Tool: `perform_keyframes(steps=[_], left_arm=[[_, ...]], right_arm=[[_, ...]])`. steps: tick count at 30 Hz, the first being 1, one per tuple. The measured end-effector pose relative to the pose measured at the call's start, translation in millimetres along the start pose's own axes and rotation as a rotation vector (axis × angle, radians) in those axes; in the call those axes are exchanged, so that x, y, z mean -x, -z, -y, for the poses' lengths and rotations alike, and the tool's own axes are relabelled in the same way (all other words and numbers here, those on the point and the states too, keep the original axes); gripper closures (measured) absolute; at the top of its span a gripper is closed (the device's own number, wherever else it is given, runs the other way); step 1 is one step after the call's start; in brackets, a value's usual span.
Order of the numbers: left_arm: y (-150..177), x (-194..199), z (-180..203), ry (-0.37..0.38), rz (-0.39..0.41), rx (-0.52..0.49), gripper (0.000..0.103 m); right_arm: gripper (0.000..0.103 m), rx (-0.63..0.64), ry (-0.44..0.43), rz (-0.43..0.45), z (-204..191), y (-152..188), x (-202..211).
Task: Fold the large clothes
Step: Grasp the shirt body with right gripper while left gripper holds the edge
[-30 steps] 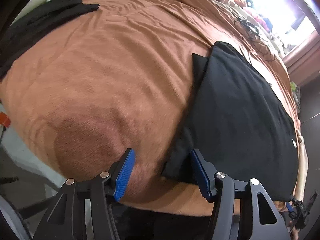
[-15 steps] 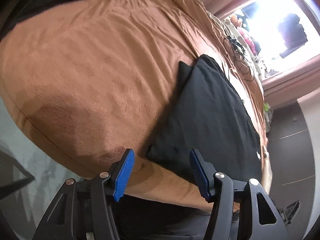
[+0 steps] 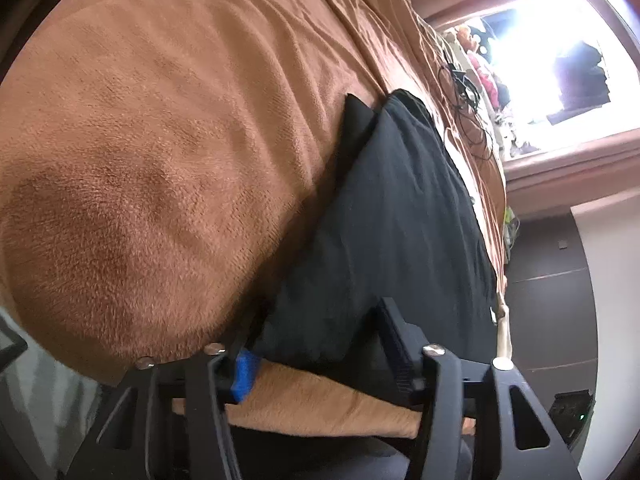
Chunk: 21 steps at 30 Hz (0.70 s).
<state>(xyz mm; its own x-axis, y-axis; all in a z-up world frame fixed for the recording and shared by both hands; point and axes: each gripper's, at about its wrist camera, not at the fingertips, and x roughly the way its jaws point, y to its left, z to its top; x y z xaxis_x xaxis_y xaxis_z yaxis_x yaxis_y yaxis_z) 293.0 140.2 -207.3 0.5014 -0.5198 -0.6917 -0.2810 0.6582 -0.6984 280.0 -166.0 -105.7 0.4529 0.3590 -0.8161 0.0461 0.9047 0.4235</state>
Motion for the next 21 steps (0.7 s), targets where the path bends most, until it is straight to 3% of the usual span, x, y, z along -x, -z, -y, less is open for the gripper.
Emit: perform_keyframes(steps=[6,21], left_arm=[[7.3,9.3,-7.0,0.009,0.026,0.008,0.068],[18.1,18.9,-19.9,0.026,0.049,0.076,0.069]], right_arm=[[0.066,0.036,0.041,-0.064,-16.5,-8.6,-44.5],[0.081,0.034,0.158,-0.07,-7.7,-83.7,-97.9]])
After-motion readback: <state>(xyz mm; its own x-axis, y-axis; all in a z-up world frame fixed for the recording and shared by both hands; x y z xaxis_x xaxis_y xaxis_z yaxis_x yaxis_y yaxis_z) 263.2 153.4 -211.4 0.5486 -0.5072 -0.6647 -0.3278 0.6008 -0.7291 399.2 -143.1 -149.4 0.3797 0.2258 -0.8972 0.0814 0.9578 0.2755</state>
